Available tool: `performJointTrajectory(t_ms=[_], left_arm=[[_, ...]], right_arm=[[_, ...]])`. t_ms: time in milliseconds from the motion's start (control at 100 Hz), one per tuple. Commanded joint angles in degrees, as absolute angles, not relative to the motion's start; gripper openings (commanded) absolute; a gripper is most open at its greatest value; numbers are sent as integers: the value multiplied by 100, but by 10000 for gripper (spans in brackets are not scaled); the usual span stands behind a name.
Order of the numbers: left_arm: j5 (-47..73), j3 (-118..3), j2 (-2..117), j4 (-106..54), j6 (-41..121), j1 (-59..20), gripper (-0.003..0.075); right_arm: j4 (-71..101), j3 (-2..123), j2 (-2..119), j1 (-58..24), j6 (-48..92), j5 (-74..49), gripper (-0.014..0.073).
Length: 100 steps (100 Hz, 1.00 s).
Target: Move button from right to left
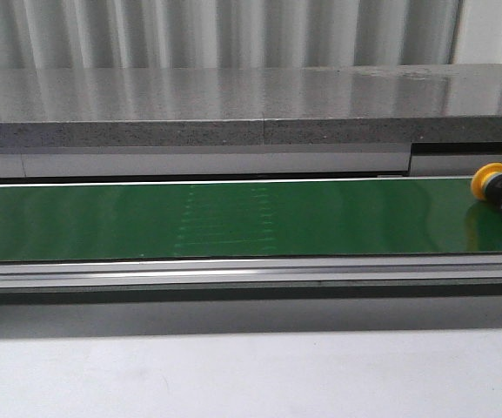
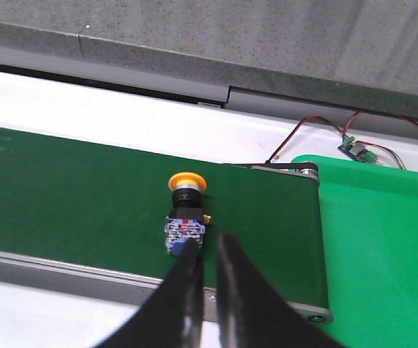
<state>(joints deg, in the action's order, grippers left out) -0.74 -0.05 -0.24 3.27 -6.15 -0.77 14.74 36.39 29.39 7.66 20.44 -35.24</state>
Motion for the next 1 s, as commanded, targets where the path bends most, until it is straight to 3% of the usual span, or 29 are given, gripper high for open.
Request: performJointTrajectory(t_ms=[0, 990], left_arm=[[-521, 133, -226, 315, -622, -74, -20], [-715, 133, -226, 315, -622, -176, -20]], right_arm=[[1608, 3770, 2954, 774, 2103, -3243, -63], [1608, 3770, 2959, 774, 2103, -3278, -67]])
